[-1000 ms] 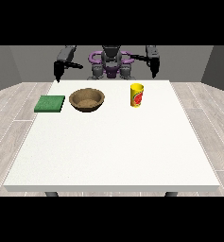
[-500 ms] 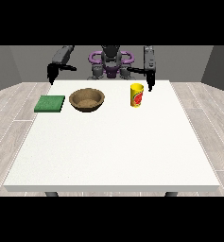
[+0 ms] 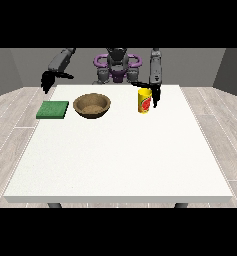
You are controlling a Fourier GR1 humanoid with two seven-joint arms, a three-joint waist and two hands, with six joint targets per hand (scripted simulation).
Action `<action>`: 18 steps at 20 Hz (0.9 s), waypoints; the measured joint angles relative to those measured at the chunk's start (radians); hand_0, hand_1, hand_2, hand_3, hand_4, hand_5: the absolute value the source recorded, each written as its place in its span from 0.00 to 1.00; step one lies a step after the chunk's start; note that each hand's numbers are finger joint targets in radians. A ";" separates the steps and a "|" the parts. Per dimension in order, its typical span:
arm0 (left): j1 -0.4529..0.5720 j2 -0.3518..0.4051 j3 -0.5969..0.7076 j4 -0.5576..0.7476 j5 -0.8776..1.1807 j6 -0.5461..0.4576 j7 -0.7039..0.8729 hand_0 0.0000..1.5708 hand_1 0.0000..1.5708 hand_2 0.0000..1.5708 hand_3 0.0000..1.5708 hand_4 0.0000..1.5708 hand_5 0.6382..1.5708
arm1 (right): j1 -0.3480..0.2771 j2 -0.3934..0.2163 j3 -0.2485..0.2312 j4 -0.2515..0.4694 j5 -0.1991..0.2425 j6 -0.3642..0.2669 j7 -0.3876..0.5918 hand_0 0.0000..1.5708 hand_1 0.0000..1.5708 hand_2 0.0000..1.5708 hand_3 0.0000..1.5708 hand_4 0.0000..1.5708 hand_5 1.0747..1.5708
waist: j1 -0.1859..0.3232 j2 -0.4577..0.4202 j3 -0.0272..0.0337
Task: Pick the cup and pour the ball into the bowl, then pick the bowl and place it on the pad
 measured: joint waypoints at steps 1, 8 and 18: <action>-0.014 0.002 0.008 0.024 0.002 0.004 -0.013 0.00 0.00 0.00 0.00 0.00 0.62 | -0.005 -0.012 -0.006 0.013 -0.003 0.013 -0.009 0.00 0.00 0.00 0.00 0.00 0.98 | -0.003 0.004 0.0000; -0.057 0.058 0.028 0.149 -0.088 0.149 -0.084 0.83 0.83 1.00 1.00 0.52 0.94 | -0.045 -0.029 -0.008 0.016 -0.022 0.038 0.004 0.00 0.00 0.00 0.00 0.00 0.98 | -0.046 0.035 0.0002; -0.120 0.038 0.000 0.209 -0.221 0.402 -0.068 0.85 0.85 1.00 1.00 0.62 0.96 | -0.055 -0.128 -0.070 0.099 -0.056 0.112 -0.009 0.00 0.00 0.00 0.00 0.00 0.97 | -0.071 0.018 0.0034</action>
